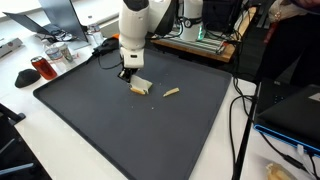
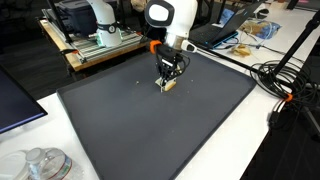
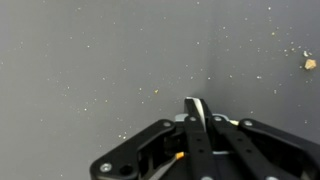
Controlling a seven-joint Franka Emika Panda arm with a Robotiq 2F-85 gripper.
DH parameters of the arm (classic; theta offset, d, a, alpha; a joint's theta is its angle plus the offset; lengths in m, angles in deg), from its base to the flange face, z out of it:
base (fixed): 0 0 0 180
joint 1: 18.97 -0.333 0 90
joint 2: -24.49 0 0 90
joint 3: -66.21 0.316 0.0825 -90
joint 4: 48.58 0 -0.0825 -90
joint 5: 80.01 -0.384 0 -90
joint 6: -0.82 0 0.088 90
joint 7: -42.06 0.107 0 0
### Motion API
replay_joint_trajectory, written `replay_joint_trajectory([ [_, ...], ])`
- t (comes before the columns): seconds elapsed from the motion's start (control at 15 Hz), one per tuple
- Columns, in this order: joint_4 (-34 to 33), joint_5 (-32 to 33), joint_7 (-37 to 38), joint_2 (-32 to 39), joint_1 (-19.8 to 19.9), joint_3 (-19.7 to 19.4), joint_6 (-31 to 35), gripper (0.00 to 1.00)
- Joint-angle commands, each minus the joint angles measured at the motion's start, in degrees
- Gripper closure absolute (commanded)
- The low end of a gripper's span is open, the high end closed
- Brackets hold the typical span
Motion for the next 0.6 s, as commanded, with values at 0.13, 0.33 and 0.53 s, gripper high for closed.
replay_joint_trajectory([
  [0.13, 0.99, -0.60, 0.14, 0.88, -0.33, 2.80, -0.96, 0.99],
  [0.33, 1.02, -0.63, 0.09, 0.57, -0.63, 3.69, -1.31, 0.99],
  [0.53, 1.47, -0.16, 0.33, -0.01, -1.26, 4.36, -1.42, 0.99],
])
